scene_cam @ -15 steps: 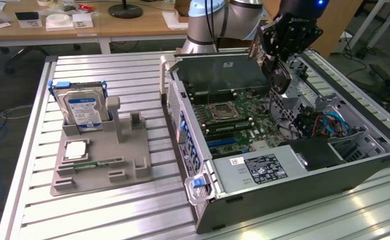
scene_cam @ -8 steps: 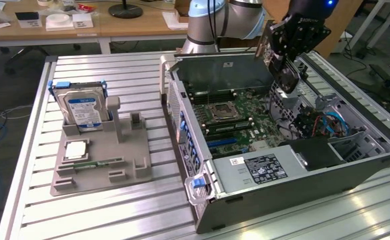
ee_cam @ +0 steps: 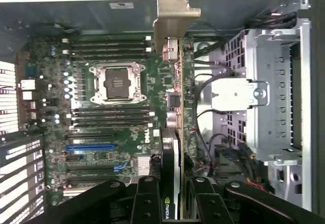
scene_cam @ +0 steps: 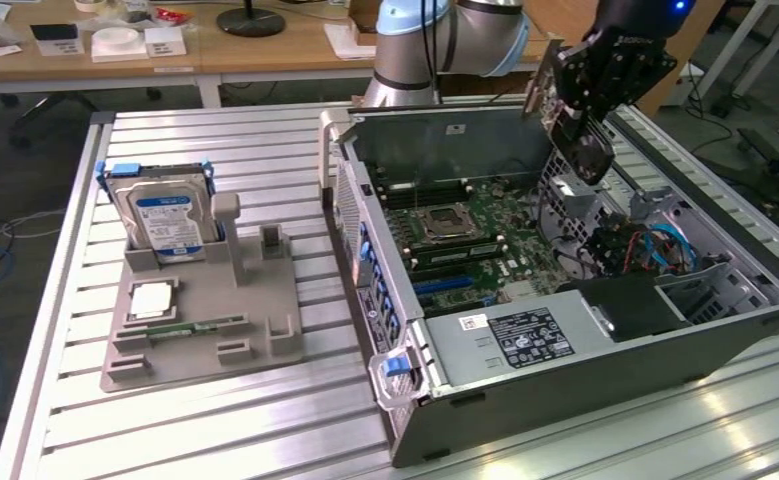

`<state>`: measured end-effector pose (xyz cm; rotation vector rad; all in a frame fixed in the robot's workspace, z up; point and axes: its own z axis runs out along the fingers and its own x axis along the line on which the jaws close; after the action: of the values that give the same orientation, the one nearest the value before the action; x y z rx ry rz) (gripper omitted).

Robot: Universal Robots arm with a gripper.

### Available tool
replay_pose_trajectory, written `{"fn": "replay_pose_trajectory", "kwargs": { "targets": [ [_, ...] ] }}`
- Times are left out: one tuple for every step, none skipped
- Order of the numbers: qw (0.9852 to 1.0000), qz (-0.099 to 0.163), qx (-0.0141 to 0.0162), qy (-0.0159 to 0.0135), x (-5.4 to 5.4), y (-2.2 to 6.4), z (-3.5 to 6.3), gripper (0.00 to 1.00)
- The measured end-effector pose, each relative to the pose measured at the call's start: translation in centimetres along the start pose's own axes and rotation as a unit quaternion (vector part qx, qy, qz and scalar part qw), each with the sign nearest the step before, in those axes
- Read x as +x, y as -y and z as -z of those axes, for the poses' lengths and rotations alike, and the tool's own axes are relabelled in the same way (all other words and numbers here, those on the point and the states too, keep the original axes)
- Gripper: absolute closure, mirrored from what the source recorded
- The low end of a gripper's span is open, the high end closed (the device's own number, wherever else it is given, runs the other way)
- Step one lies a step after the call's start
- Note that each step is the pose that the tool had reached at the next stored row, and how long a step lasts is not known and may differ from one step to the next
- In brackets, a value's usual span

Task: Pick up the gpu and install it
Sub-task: 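Pick up the gpu and move the gpu toward the slot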

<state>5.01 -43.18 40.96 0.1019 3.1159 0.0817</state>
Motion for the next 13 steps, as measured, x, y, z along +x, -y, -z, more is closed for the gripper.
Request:
{"fn": "replay_pose_trajectory", "kwargs": {
  "targets": [
    [1.0, 0.0, 0.0, 0.0, -0.2, -0.02, 0.0, 0.73],
    [1.0, 0.0, 0.0, 0.0, -0.5, -0.03, -0.01, 0.73],
    [1.0, 0.0, 0.0, 0.0, -0.8, -0.05, -0.02, 0.73],
    [1.0, 0.0, 0.0, 0.0, -1.0, -0.06, -0.02, 0.73],
    [1.0, 0.0, 0.0, 0.0, -1.2, -0.08, -0.03, 0.73],
    [1.0, 0.0, 0.0, 0.0, -1.3, -0.09, -0.04, 0.73],
    [1.0, 0.0, 0.0, 0.0, -1.5, -0.1, -0.04, 0.73],
    [1.0, 0.0, 0.0, 0.0, -1.6, -0.11, -0.04, 0.73],
    [1.0, 0.0, 0.0, 0.0, -1.6, -0.11, -0.04, 0.73],
    [1.0, 0.0, 0.0, 0.0, -1.6, -0.11, -0.04, 0.73],
    [1.0, 0.0, 0.0, 0.0, -1.6, -0.1, -0.04, 0.73],
    [1.0, 0.0, 0.0, 0.0, -1.6, -0.1, -0.04, 0.73],
    [1.0, 0.0, 0.0, 0.0, -1.6, -0.1, -0.04, 0.73]
  ]
}}
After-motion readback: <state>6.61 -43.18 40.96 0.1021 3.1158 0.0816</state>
